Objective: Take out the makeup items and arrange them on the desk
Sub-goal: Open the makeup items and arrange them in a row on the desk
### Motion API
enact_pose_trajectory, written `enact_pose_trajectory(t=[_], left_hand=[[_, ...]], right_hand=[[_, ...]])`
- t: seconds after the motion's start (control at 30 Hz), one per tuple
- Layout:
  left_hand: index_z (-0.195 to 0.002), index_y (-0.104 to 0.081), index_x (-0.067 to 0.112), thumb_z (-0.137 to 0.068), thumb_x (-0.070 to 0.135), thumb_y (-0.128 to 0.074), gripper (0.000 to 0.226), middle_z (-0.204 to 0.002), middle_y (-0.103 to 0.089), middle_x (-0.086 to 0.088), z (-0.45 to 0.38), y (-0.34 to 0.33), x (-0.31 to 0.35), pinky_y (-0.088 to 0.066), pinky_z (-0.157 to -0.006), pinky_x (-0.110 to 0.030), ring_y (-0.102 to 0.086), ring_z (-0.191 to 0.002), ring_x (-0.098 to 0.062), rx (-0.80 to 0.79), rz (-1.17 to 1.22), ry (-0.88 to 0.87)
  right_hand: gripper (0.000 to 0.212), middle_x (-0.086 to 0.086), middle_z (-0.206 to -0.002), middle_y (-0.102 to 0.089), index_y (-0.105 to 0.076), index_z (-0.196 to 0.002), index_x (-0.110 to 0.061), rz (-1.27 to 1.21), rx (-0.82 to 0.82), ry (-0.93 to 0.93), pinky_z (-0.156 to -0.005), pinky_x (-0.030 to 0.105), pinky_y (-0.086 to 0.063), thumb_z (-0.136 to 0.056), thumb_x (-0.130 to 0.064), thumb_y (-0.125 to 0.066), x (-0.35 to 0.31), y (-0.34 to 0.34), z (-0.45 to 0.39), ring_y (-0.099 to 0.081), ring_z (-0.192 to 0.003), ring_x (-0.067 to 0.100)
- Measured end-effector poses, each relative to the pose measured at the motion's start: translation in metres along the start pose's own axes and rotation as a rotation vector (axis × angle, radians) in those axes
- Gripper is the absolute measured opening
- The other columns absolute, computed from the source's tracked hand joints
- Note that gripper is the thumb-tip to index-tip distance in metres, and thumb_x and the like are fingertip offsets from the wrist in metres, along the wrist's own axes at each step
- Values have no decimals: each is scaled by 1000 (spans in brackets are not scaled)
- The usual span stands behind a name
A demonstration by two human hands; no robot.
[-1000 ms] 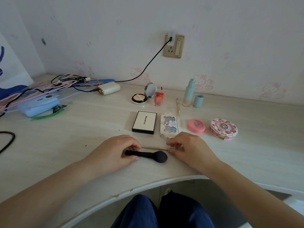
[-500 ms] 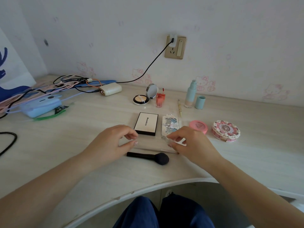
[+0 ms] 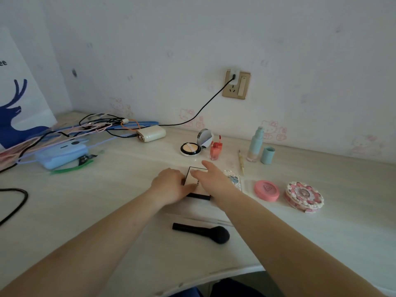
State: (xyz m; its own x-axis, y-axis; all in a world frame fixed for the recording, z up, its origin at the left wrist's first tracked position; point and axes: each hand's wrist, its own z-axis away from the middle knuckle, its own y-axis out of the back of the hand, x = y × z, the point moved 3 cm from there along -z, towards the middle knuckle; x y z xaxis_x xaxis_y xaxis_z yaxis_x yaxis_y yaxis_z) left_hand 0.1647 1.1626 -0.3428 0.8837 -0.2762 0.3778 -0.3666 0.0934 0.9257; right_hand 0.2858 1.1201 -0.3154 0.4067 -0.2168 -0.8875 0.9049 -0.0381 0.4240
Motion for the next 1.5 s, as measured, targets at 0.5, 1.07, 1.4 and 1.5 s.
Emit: enact_pose_trajectory(t=[0.5,1.07,1.4,1.5], left_hand=[[-120,-46,40,-96,3,-39,44,-92,-59,19,23,38,30,-54,-82,-28,-58,-83,3,111,1068,-53],[-109,-68,23,-94,35,-52,25,-103,-69,-5,26,42,22,-52,-90,-44,-64,-94,-17,7,1483,67],[-93,-70,14,-95,23,-46,26,-84,-70,-9,26,41,15,-58,-69,-37,-66,-80,-19,171,1456,179],[-89,-68,11,-95,16,-43,26,-86,-71,-10,25,41,3,-58,-76,-40,-66,-86,-22,197,1620,296]], right_hand=[[60,2,-126,-59,-52,-129,-28,-396,170,67,-81,37,-56,-71,-40,-65,-21,-9,-6,-61,-107,22],[39,0,-126,-59,-51,-123,-25,-511,45,146,-91,37,-50,-85,-31,-58,-32,-12,-16,-59,-110,17],[15,2,-88,-62,-55,-102,-13,-596,92,127,-79,38,-55,-89,-19,-54,-35,-9,-17,-61,-81,18],[6,6,-79,-58,-55,-92,-14,-752,70,113,-65,32,-50,-90,-16,-50,-38,2,-19,-55,-77,23]])
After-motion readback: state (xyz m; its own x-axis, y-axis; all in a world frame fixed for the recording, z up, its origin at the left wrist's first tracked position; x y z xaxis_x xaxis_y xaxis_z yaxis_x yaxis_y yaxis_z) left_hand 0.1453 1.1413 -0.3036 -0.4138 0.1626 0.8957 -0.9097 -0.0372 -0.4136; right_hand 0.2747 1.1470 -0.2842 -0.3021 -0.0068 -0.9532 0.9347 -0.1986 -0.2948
